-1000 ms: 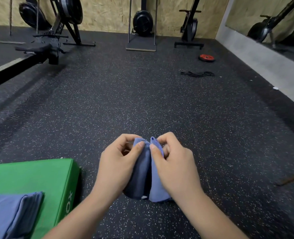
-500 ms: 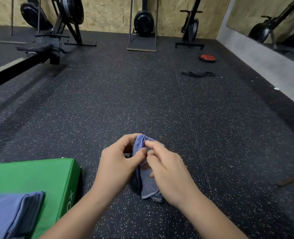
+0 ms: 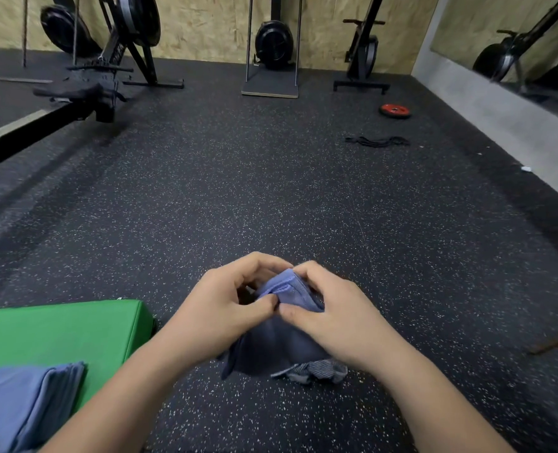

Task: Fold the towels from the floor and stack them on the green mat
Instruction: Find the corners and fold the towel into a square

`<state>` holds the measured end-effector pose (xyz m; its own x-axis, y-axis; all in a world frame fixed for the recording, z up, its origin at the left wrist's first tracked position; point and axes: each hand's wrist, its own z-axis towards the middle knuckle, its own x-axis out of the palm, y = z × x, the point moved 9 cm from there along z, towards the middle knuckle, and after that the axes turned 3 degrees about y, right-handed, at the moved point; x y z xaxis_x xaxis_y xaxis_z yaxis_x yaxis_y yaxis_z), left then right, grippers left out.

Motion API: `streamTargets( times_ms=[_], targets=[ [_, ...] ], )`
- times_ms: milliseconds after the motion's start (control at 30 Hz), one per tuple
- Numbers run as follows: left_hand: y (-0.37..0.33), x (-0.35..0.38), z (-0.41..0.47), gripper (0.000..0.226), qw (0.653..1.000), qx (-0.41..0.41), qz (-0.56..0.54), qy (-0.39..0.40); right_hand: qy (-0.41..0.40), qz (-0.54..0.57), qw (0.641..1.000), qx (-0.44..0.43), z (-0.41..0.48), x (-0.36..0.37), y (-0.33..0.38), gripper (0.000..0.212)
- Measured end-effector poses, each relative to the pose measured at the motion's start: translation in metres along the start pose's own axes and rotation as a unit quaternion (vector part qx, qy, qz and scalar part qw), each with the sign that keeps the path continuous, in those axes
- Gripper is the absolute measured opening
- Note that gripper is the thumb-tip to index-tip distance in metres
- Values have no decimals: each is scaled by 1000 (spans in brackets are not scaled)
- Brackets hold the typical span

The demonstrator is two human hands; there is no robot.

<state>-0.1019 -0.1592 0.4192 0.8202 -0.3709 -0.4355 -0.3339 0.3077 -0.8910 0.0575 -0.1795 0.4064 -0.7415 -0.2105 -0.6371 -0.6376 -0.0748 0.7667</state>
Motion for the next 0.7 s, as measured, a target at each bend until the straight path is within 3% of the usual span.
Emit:
streamTargets(
  times_ms=[67, 233, 400, 500, 600, 700],
  targets=[
    [6, -2, 1, 46, 1000, -6, -13, -5, -9, 19, 1000, -15, -1, -4, 1, 16],
    [28, -3, 3, 53, 997, -57, 18, 42, -66, 48, 996, -48, -5, -22, 6, 18],
    [45, -13, 0, 18, 991, -103, 51, 73, -152, 54, 986, -49, -7, -46, 0, 15],
    [37, -21, 1, 16, 991, -87, -99, 22, -205, 38, 977, -50, -11, -56, -2, 17],
    [36, -14, 3, 5, 954, -108, -275, -46, -240, 28, 969, -41, -13, -58, 0, 24],
    [37, -2, 5, 10, 928, -104, -340, -112, -253, 43, 966, -29, -13, -57, 1, 24]
  ],
)
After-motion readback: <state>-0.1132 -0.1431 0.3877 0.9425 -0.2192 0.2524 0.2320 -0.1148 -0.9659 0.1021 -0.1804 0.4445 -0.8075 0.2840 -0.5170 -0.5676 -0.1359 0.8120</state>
